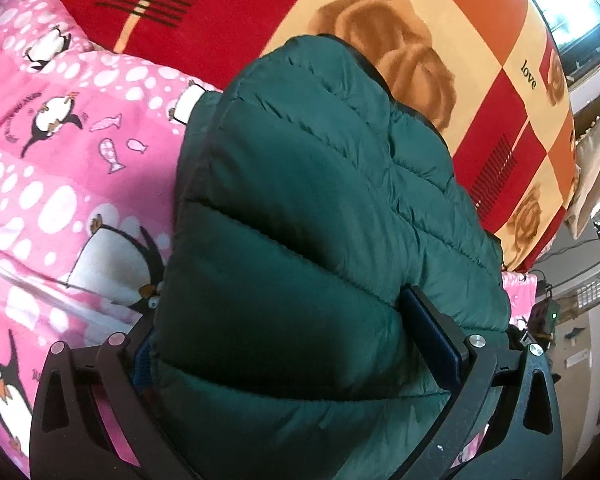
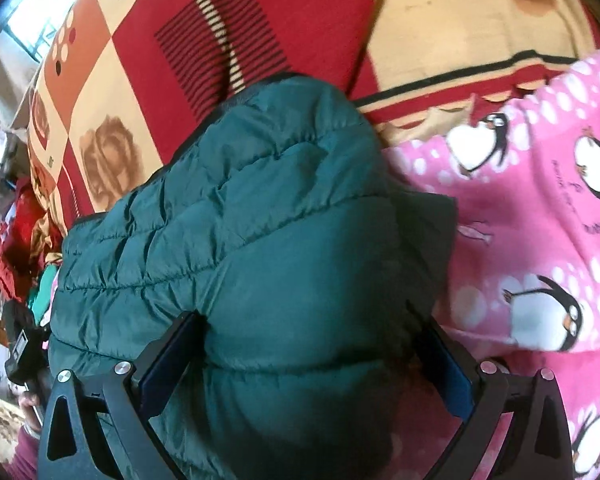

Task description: Fold large clothes

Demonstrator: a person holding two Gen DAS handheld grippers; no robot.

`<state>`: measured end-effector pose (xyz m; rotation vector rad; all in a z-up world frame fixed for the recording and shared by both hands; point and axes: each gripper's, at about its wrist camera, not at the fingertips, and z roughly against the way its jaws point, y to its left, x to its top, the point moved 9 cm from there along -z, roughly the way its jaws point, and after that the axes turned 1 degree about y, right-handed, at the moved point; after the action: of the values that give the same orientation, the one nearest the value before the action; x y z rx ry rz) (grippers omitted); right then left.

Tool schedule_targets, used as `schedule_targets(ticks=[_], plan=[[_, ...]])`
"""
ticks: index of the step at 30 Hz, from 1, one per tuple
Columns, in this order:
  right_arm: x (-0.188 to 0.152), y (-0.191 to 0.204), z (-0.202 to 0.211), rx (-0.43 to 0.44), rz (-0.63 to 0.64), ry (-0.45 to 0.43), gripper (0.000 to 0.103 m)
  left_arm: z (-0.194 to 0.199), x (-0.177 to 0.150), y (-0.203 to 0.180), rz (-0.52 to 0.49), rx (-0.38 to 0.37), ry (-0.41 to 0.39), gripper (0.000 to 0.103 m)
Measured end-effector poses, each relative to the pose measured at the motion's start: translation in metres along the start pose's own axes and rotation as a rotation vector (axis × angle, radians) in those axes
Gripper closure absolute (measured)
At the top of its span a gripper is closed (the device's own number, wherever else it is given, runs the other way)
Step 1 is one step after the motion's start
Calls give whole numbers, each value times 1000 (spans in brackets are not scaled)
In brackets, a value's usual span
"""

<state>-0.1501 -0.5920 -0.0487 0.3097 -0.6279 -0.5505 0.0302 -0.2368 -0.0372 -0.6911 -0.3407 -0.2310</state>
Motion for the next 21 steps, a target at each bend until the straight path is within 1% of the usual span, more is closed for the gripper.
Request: schedule_targets(ticks=[2, 6, 7, 8, 9, 10, 11, 12, 13, 14, 15, 17, 18, 21], plan=[[0, 1, -3, 7, -3, 9, 0, -3, 1, -1, 3, 6, 3, 0], [-2, 5, -2, 16, -4, -1, 0, -4, 0, -5, -7, 37, 15, 0], [-3, 10, 0, 24, 8, -4, 7, -3, -1, -7, -16, 45, 13, 1], [-4, 15, 2, 29, 24, -11, 17, 0, -2, -10, -31, 49, 4, 10], [-5, 21, 5, 25, 39, -21, 22, 3, -3, -15, -59, 59, -9, 18], [-5, 26, 8, 18, 54, -29, 30, 8, -5, -20, -97, 78, -25, 22], [-5, 33, 12, 13, 72, -37, 37, 11, -6, -25, -124, 92, -36, 30], [-5, 36, 15, 11, 81, -43, 41, 16, -7, -29, -147, 101, -46, 37], [-6, 40, 21, 11, 93, -53, 47, 22, -8, -32, -160, 104, -55, 40], [-6, 42, 24, 13, 99, -58, 52, 27, -8, -35, -167, 101, -62, 46], [-6, 46, 31, 18, 107, -68, 54, 35, -9, -40, -175, 90, -69, 51], [-7, 53, 45, 35, 115, -89, 60, 50, -11, -46, -189, 70, -79, 55], [-9, 57, 52, 43, 118, -98, 61, 57, -13, -51, -196, 60, -81, 57], [-17, 73, 76, 63, 134, -130, 63, 79, -24, -60, -214, 29, -80, 59]])
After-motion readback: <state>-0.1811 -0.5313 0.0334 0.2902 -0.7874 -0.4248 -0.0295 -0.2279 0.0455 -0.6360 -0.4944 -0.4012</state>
